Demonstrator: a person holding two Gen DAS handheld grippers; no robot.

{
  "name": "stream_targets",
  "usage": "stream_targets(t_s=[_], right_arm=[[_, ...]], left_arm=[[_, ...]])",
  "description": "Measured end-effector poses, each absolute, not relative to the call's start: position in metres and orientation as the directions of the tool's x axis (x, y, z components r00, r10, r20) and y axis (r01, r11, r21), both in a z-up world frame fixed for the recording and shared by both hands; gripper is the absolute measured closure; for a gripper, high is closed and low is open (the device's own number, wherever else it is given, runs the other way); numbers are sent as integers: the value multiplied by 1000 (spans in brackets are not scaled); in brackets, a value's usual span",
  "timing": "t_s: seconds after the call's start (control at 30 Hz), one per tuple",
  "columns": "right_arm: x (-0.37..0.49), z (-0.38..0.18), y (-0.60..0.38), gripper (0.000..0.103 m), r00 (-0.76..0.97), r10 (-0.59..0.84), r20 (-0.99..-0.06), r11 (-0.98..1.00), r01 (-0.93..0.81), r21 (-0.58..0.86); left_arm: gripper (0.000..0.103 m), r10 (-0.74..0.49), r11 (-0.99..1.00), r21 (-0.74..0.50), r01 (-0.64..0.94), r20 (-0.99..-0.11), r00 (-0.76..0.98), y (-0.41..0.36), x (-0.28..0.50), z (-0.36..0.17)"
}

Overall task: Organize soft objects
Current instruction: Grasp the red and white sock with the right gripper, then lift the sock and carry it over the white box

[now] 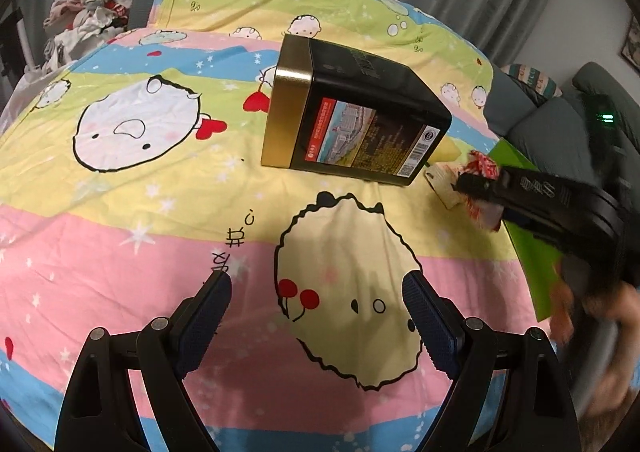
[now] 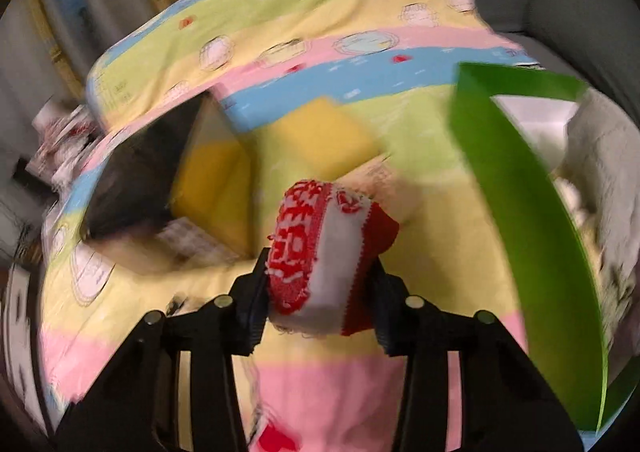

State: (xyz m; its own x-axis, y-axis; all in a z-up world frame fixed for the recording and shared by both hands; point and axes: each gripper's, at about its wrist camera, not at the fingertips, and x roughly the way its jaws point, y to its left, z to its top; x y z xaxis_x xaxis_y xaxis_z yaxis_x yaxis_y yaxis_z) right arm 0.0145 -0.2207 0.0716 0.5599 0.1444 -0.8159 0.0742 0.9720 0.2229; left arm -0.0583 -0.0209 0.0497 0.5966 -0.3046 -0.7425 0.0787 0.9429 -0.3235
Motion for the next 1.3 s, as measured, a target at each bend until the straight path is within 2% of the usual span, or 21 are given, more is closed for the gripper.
stream_targets(t_s=[0.13,0.27,0.33,0.4,0.53,0.67,0.7,0.73,0.83,0.87,0.9,0.97,1.13,1.3], right_arm=[[-5,67,-192,59,509,272,-817,957,-53,286],[-7,53,-175,57,435,317,-843,948,-107,301],[-6,48,-173,47,417,294,-860,955,-91,282],[-8,51,-177,30,433,280,-857,959,-85,271],[-5,59,-195,27,453,364,-814,926,-80,370],[-4,52,-196,27,437,398,-807,910,-74,409],[-2,50,-194,28,428,405,-808,907,-75,415],[-1,46,-193,29,416,419,-807,901,-78,428],[4,36,-190,43,379,451,-808,885,-76,459],[5,31,-189,51,366,453,-813,884,-68,462],[6,28,-189,57,366,447,-816,887,-61,459],[7,27,-192,60,366,458,-810,880,-57,472],[2,45,-211,64,436,465,-771,864,-34,502],[-17,89,-254,64,599,397,-696,858,26,512]], left_arm=[[15,-307,942,-328,75,-747,590,-21,-60,49],[15,-308,941,-331,74,-742,596,-20,-61,51],[15,-315,939,-336,80,-739,595,-20,-61,51],[15,-322,937,-340,85,-739,592,-22,-60,50],[15,-356,925,-365,103,-741,569,-29,-58,46],[17,-489,864,-474,173,-703,516,-43,-56,39],[21,-503,857,-478,191,-699,508,-48,-55,38],[29,-504,857,-478,194,-699,506,-51,-54,37],[37,-499,861,-466,205,-694,519,-60,-48,38],[55,-504,859,-462,220,-690,519,-63,-47,38],[63,-522,850,-471,238,-687,505,-66,-44,37],[67,-574,816,-517,260,-670,470,-71,-40,35],[67,-583,812,-469,348,-632,510,-94,-41,58],[67,-676,737,-477,480,-546,495,-127,-40,94]])
